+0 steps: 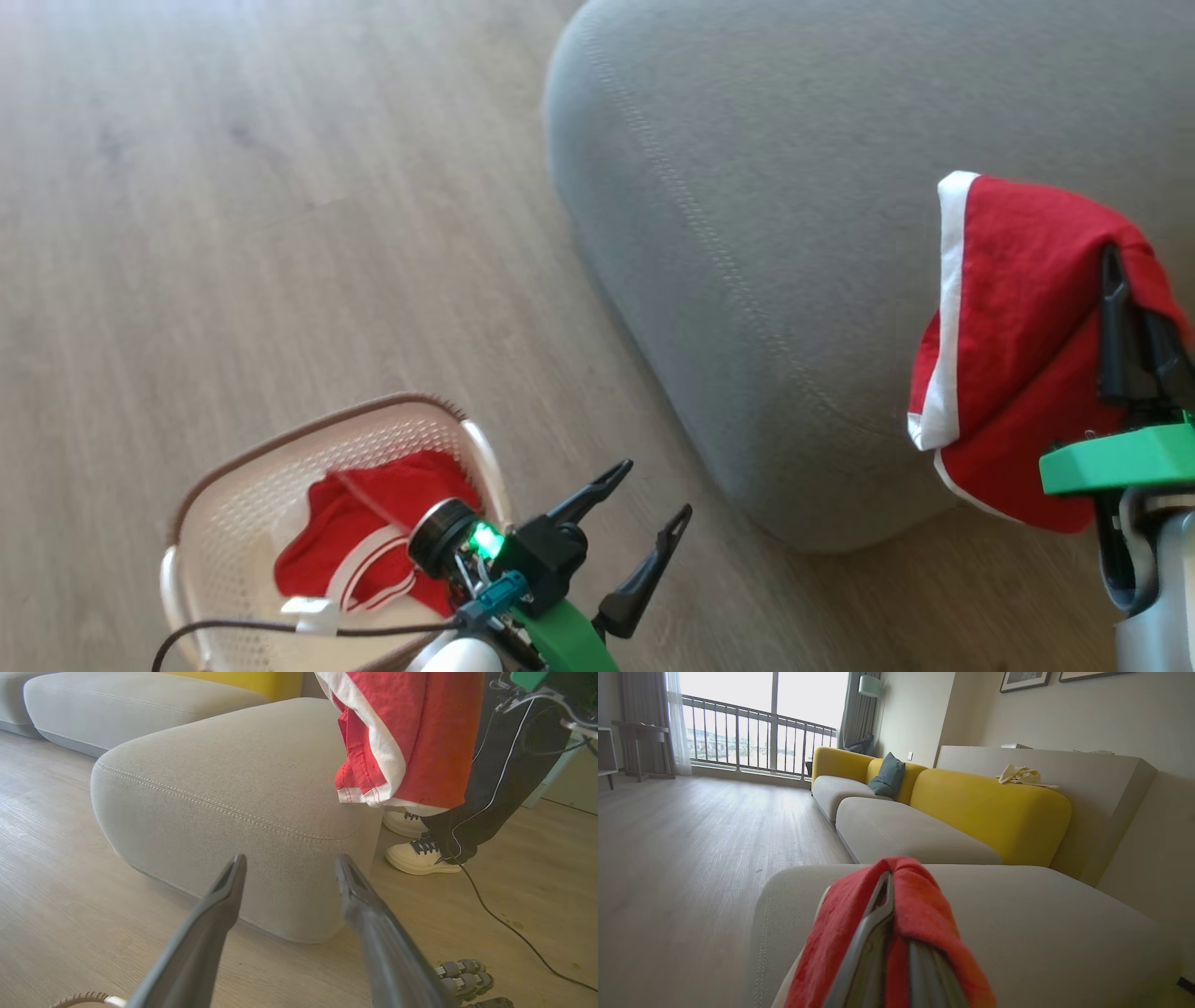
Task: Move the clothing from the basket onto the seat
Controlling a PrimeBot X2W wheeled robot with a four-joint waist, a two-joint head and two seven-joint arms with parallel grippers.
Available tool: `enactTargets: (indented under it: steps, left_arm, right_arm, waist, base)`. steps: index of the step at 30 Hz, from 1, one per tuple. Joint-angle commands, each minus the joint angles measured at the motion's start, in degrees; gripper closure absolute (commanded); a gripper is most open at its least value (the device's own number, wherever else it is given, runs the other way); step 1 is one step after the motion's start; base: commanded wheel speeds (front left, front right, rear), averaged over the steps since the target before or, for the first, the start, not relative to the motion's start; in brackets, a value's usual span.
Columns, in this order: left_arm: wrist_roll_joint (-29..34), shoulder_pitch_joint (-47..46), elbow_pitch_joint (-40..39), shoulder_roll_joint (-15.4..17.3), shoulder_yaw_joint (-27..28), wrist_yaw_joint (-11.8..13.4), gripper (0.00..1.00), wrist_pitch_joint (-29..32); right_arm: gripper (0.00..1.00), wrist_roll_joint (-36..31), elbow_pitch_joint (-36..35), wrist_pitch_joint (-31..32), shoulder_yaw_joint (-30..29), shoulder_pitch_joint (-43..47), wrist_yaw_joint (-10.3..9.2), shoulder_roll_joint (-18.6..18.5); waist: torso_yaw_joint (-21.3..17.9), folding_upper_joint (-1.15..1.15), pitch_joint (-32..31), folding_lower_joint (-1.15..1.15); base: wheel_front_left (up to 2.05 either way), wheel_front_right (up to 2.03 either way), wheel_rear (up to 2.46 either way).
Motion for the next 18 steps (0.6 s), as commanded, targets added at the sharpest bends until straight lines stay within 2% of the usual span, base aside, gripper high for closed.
enactTargets:
  steps: [1, 7, 18]
  left_arm:
    - [-0.4, -1.7, -2.0, 0.0, 1.5, -0.1, 0.0, -0.3]
    - [-0.7, -1.9, -1.9, -0.1, 0.7, -0.1, 0.0, -0.3]
    - [-1.2, -1.7, -2.1, -0.1, -0.2, -0.1, 0.0, -0.3]
  right_arm:
    - [1.0, -0.3, -2.1, -0.1, 0.6, -1.5, -0.02, -0.3]
    - [1.0, -0.2, -1.9, -0.1, 0.2, -1.2, -0.02, -0.5]
    - [1.0, -0.7, -1.8, -0.1, -1.1, -1.4, -0.02, -0.8]
  waist:
    - [-2.5, 0.0, 0.0, 0.0]
    - [-3.5, 0.0, -0.5, 0.0]
    - [-1.3, 0.0, -0.7, 0.0]
  base:
    - [0.0, 0.0, 0.0]
    - [0.0, 0.0, 0.0]
    - [0.0, 0.0, 0.0]
